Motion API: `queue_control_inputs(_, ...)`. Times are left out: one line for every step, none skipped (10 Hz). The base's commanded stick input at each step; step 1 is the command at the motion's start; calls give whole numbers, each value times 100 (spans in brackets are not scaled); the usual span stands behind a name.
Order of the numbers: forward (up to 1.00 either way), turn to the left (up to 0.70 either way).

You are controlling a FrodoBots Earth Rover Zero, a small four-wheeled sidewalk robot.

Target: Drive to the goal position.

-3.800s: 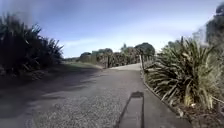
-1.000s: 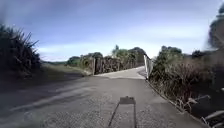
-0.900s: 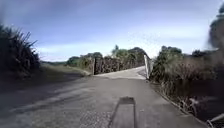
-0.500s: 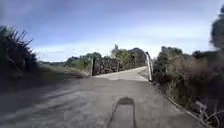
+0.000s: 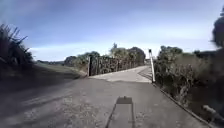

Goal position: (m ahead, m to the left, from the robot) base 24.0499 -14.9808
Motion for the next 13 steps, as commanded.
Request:
queue_control_inputs(100,-27)
queue_control_inputs(100,-27)
queue_control_inputs(100,-27)
queue_control_inputs(100,-27)
queue_control_inputs(100,-27)
queue_control_inputs(100,0)
queue_control_inputs(100,0)
queue_control_inputs(100,0)
queue_control_inputs(100,0)
queue_control_inputs(100,0)
queue_control_inputs(100,0)
queue_control_inputs(100,0)
queue_control_inputs(100,0)
